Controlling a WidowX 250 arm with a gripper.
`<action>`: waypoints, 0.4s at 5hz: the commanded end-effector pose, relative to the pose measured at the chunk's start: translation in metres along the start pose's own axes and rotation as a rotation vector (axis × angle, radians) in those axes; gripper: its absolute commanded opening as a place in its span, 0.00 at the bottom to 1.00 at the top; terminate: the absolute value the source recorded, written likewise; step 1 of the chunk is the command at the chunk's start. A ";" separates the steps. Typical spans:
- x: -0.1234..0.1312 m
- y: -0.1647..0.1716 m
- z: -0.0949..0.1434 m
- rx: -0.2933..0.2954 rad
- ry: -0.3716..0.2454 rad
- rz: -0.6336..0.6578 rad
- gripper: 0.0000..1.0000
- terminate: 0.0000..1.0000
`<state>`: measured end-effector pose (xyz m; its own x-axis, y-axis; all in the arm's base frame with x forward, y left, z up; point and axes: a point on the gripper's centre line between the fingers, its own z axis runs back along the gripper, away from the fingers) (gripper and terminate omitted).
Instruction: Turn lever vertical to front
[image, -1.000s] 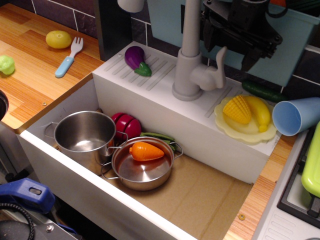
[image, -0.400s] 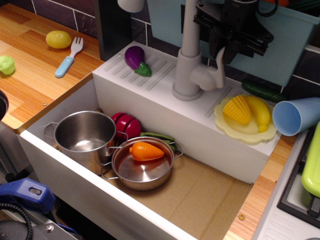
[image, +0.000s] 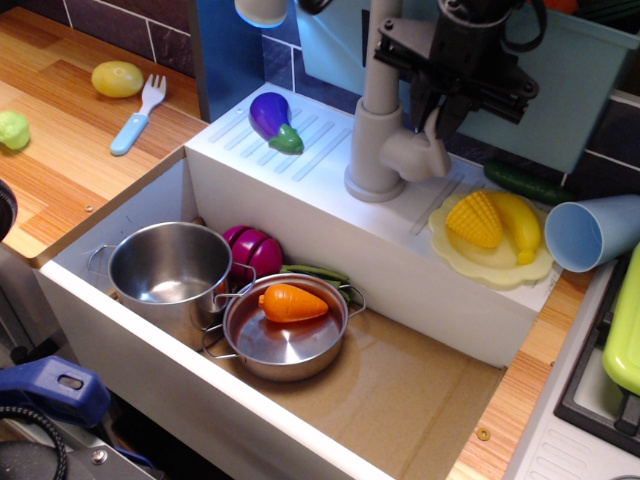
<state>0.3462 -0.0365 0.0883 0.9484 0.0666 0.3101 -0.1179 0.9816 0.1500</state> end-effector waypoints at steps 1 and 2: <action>-0.023 -0.008 0.003 -0.021 0.007 0.042 0.00 0.00; -0.036 -0.009 -0.005 -0.041 0.024 0.063 0.00 0.00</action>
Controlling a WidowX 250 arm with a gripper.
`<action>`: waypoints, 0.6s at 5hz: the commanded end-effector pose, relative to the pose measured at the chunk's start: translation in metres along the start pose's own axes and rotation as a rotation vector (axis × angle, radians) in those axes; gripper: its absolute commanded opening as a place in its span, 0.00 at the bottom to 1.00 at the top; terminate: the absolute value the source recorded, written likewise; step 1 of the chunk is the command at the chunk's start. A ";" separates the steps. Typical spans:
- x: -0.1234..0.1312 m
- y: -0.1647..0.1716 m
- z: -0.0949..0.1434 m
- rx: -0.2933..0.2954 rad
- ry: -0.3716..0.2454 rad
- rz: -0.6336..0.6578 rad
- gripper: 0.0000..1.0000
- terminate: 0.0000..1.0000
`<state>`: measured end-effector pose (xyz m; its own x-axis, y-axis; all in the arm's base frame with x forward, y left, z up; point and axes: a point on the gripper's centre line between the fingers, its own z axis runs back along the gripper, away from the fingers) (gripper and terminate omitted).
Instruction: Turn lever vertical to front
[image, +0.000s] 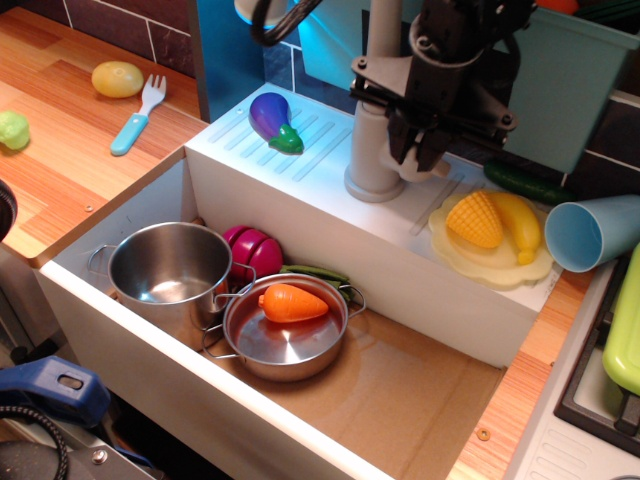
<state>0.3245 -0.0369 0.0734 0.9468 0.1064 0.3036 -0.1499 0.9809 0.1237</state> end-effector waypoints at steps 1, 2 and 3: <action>-0.027 -0.011 -0.010 -0.041 0.008 0.063 0.00 0.00; -0.038 -0.012 -0.020 -0.063 0.017 0.085 0.00 0.00; -0.047 -0.014 -0.027 -0.075 0.022 0.108 0.00 0.00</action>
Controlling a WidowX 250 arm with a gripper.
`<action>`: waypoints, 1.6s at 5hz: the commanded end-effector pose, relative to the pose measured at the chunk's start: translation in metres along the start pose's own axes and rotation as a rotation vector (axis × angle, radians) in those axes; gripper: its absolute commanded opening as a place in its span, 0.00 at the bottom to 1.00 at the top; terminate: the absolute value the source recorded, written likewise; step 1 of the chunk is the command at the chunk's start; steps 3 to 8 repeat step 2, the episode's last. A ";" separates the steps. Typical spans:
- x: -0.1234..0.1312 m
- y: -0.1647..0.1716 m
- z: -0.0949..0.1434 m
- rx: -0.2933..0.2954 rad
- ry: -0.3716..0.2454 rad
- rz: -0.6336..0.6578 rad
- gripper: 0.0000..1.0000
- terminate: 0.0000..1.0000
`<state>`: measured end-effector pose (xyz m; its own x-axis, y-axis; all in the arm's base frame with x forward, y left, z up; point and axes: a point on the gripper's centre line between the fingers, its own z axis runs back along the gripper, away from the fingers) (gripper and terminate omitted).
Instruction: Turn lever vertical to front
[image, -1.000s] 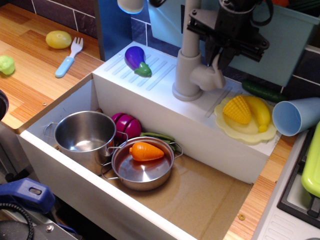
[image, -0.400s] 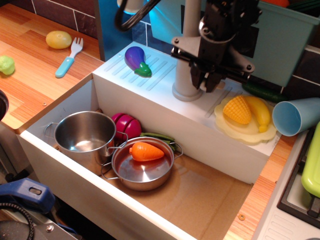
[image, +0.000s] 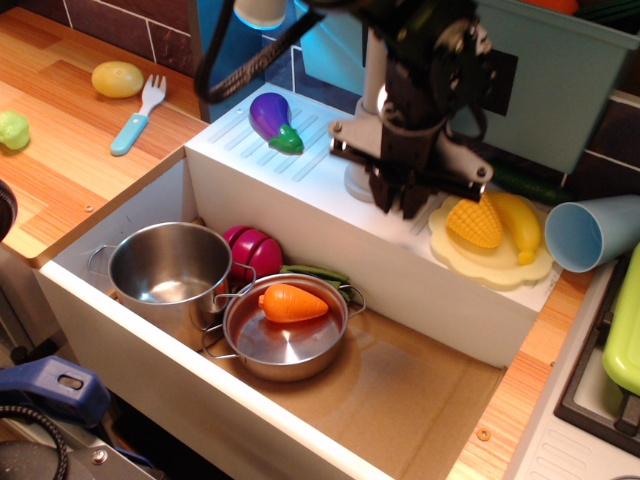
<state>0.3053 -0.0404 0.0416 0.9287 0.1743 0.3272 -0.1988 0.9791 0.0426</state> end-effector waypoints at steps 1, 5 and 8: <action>-0.022 -0.005 -0.010 -0.043 0.059 0.045 0.00 0.00; -0.022 -0.005 -0.010 -0.043 0.059 0.045 1.00 1.00; -0.022 -0.005 -0.010 -0.043 0.059 0.045 1.00 1.00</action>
